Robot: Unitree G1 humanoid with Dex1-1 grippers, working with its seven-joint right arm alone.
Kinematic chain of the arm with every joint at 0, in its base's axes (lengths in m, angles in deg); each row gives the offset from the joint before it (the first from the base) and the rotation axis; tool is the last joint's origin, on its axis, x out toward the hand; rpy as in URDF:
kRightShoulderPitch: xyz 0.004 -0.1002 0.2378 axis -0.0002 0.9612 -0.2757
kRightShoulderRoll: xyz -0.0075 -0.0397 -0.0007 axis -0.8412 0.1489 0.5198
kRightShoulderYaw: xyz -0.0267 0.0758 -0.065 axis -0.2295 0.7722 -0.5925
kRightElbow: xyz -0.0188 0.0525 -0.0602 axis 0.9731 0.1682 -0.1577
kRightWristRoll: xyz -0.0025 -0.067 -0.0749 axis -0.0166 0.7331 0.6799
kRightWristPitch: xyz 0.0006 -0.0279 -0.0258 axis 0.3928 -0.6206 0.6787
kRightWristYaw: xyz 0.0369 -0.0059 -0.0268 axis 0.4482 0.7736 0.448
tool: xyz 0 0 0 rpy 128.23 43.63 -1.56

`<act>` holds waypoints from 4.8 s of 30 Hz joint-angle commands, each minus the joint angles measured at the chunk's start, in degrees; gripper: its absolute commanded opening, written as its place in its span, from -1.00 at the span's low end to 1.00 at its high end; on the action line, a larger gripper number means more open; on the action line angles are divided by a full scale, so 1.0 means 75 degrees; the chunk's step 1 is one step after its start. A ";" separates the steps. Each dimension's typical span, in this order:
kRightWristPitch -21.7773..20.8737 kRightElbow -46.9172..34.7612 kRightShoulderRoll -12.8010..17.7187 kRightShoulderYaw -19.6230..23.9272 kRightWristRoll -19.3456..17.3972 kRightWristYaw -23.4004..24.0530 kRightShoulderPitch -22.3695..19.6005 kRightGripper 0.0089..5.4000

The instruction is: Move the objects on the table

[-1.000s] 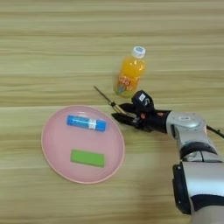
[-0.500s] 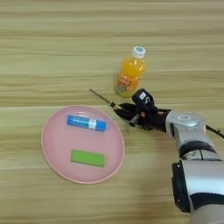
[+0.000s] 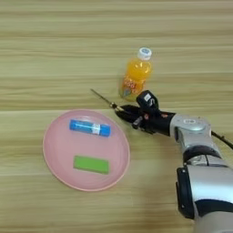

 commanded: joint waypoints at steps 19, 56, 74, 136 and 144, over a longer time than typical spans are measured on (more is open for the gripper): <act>0.1059 -0.6548 -0.0069 0.0154 -0.2144 -0.1875 0.1639 -0.67; 0.0889 -0.7407 0.0689 -0.1145 -0.0895 -0.1949 0.2910 -0.67; 0.0513 -0.6475 0.0658 -0.1363 -0.0527 -0.1714 0.2597 -0.67; 0.1168 -0.7709 -0.0361 0.0356 -0.3344 -0.1001 0.1693 1.00; 0.0500 -0.7181 -0.0952 0.1200 -0.3770 0.0022 0.0880 1.00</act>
